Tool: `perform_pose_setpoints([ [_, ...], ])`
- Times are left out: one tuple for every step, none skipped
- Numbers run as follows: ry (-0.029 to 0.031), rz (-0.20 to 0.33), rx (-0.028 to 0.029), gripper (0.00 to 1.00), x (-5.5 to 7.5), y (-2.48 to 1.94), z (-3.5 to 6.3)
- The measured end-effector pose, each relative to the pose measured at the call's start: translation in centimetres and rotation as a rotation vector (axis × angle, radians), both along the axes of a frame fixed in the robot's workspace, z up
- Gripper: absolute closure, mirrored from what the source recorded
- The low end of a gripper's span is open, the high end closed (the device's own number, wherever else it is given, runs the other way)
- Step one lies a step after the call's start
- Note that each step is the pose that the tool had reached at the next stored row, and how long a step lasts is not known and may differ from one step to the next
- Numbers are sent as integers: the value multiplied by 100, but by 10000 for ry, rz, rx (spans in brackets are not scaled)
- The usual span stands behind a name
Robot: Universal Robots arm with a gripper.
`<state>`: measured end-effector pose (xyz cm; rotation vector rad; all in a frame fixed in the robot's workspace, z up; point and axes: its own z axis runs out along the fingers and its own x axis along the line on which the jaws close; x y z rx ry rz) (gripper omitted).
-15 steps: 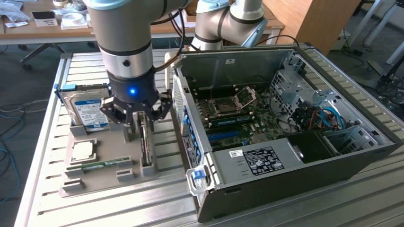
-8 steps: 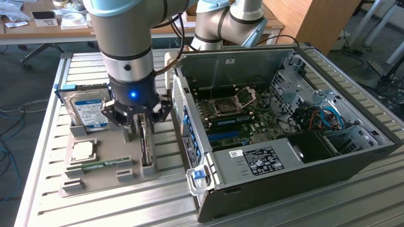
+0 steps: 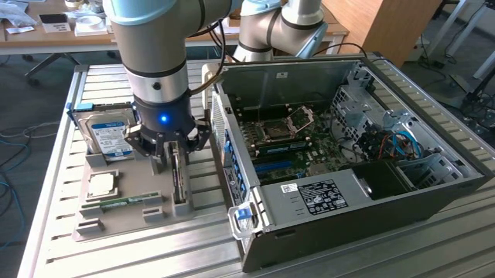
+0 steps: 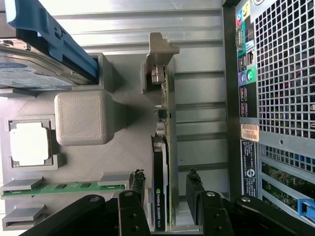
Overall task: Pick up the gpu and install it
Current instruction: 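Pick up the gpu and move the gpu toward the slot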
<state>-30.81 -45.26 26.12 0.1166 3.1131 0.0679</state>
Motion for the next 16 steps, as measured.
perform_pose_setpoints([
  [-3,1,3,53,1,0,-2],
  [-2,0,3,53,0,0,-2],
  [-2,0,2,53,0,0,-2],
  [-3,0,2,53,0,0,-3],
  [-3,0,2,53,1,0,-5],
  [-7,0,6,53,1,1,-12],
  [-6,0,5,53,1,1,-19],
  [-3,0,3,53,0,0,-26],
  [-3,1,2,53,1,0,-33],
  [-3,0,3,53,0,0,-40],
  [-2,0,2,53,0,0,-48],
  [-3,0,2,53,0,0,-55],
  [-3,0,2,53,0,0,-60],
  [-2,0,1,53,0,0,-64],
  [-1,0,1,53,0,0,-67],
  [-2,0,1,53,0,0,-70],
])
